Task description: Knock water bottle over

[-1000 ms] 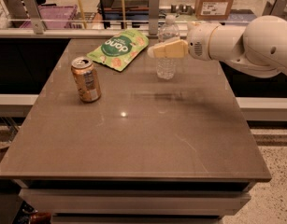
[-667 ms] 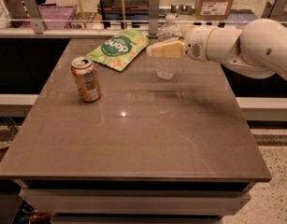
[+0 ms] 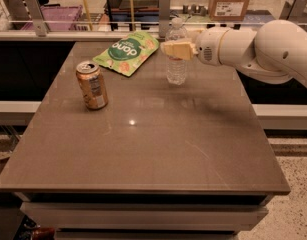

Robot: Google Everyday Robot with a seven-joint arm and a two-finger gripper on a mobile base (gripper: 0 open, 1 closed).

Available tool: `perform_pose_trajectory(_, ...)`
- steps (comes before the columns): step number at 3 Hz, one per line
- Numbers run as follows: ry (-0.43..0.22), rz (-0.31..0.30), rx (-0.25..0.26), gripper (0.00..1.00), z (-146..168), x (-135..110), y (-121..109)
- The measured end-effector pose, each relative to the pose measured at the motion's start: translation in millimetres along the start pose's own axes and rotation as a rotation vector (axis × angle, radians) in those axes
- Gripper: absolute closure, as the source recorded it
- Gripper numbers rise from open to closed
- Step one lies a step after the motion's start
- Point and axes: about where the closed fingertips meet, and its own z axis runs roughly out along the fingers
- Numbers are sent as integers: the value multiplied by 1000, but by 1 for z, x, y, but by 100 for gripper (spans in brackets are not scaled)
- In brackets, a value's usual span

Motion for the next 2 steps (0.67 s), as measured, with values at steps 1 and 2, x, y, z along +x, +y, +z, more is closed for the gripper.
perform_pose_trajectory(1, 0, -1, -4, 73, 2, -1, 2)
perform_pose_trajectory(2, -1, -2, -7, 96, 3, -1, 4)
